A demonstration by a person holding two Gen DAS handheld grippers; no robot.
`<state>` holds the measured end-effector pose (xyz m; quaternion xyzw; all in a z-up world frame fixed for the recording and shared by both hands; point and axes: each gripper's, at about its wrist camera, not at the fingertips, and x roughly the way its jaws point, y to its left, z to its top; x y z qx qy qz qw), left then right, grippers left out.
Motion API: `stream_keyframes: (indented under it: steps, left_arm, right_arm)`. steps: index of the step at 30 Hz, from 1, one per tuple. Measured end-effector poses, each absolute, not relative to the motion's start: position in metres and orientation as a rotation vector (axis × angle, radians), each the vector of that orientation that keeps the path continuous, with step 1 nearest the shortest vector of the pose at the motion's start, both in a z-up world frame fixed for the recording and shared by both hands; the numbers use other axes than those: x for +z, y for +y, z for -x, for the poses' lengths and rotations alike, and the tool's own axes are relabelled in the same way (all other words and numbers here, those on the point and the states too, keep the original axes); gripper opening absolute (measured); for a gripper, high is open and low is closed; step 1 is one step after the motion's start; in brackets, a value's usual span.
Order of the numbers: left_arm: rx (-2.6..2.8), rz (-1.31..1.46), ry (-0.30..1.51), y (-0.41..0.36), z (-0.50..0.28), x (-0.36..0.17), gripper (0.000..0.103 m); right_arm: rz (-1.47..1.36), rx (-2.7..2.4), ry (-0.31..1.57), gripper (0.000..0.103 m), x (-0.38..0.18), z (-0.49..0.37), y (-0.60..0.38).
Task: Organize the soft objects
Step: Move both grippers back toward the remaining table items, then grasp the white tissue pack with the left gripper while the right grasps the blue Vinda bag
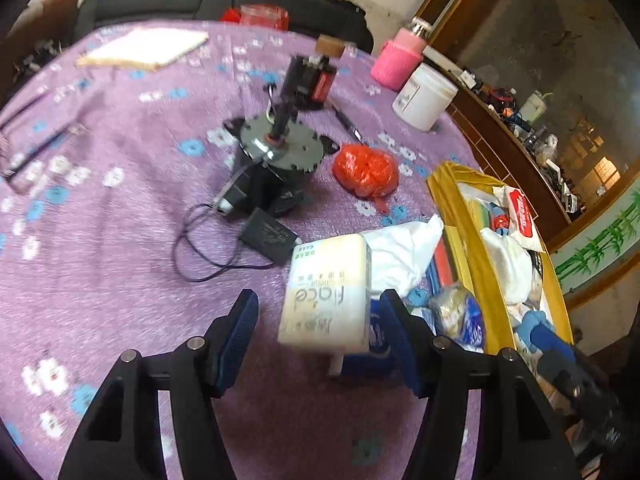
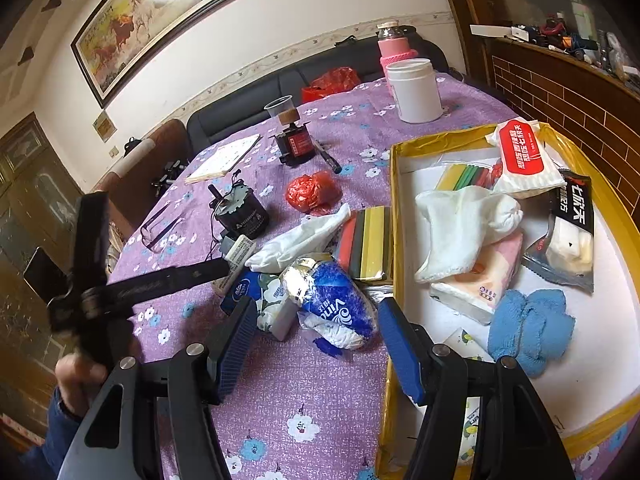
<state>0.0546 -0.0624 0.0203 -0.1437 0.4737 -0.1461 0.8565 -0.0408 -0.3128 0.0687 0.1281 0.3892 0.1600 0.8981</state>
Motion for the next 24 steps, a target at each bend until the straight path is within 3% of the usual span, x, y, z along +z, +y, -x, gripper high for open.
stream_keyframes:
  steps: [5,8,17,24]
  left_arm:
    - [-0.351,0.349,1.011,-0.066,-0.067,0.009,0.06]
    - [-0.361,0.319,1.001,-0.072,-0.063,0.008,0.038]
    - [-0.289,0.156,0.776,-0.073,-0.029,0.044,0.038]
    - [-0.268,0.104,0.77,-0.077,-0.027,0.042,0.038]
  right_arm:
    - [-0.251,0.338,0.82,0.067,0.066,0.037,-0.311]
    - [-0.221,0.338,0.835,0.067,0.064,0.031,-0.306]
    - [-0.029,0.311,0.928,0.067,0.047,-0.006,-0.279]
    - [0.046,0.292,0.958,0.067,0.033,-0.021,-0.259]
